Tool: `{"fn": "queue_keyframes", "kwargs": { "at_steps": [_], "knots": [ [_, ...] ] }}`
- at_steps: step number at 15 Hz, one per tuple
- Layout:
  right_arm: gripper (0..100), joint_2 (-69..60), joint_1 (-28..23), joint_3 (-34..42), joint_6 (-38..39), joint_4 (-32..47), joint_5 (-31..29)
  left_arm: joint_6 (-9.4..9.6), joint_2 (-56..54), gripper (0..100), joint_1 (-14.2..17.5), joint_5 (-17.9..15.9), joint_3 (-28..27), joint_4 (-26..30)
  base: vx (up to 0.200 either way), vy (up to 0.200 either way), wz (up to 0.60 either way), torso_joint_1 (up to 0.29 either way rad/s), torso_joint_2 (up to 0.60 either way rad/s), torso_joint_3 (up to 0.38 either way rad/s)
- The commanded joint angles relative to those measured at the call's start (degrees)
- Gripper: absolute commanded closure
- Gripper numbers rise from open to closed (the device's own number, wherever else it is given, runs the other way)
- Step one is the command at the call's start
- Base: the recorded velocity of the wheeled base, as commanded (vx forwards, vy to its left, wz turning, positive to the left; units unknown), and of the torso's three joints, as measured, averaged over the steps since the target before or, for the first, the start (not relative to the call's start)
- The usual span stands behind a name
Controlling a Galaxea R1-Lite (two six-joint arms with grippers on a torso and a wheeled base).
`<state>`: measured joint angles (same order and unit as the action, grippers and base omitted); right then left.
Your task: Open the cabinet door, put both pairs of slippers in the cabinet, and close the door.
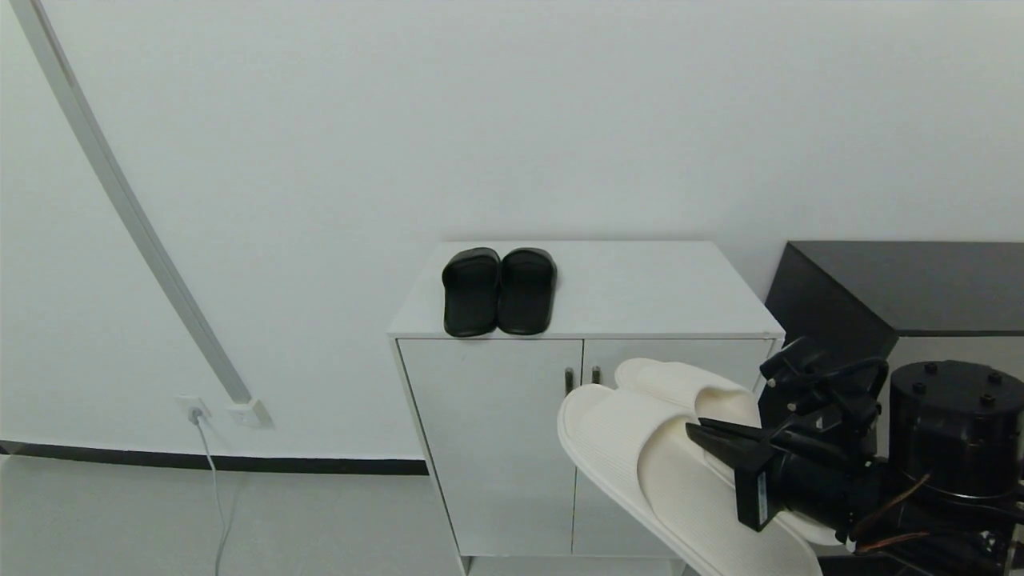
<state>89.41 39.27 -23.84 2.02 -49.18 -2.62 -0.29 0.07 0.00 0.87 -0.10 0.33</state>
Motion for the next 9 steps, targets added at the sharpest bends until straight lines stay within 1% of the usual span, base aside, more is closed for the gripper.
{"fn": "queue_keyframes", "kwargs": {
  "at_steps": [1,9],
  "knots": [
    [100,0.24,0.02,0.20,0.00,-0.04,0.07,-0.06,0.01,100,0.00,0.01,0.01,0.02,0.000,0.000,0.00,-0.183,0.44,0.256],
    [100,-0.72,0.11,1.26,0.00,-0.04,0.07,-0.06,0.01,100,0.00,0.01,0.01,0.02,0.000,0.000,0.00,-0.226,0.54,0.315]
  ]
}}
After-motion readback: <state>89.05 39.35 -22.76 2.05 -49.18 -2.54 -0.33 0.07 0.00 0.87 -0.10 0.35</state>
